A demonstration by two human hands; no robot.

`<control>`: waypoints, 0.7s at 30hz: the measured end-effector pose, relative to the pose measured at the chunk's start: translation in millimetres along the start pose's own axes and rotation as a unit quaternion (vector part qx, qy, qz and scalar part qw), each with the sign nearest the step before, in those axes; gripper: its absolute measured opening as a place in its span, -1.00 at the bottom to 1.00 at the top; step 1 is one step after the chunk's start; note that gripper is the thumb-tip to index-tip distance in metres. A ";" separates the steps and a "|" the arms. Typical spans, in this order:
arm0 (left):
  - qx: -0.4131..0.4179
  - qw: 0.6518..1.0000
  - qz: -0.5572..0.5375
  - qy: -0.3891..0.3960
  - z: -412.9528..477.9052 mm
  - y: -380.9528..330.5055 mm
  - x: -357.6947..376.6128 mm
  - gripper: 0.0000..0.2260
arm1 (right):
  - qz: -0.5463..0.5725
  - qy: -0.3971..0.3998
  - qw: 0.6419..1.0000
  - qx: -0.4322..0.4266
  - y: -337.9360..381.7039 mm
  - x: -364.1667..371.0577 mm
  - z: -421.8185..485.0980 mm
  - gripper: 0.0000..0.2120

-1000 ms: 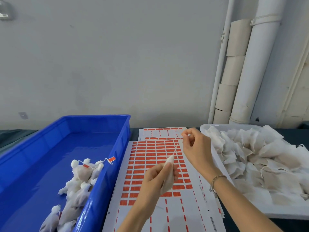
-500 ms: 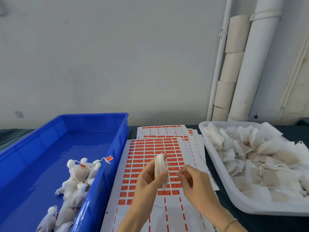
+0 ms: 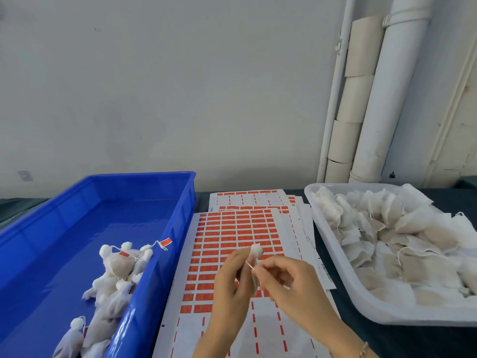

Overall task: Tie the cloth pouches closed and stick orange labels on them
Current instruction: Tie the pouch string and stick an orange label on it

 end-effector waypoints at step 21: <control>-0.253 0.961 -0.100 -0.054 -10.3 31.3 -5.2 -0.75 | 0.173 -0.036 0.951 0.252 -55.0 11.9 6.0 -0.94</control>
Point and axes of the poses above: each hand's wrist, its own z-axis towards the middle knuckle, its own x-axis out of the palm, y = z × x, the point moved 9 cm from there along z, towards the middle knuckle, and after that the axes turned 9 degrees about -y, right-handed, at the moved point
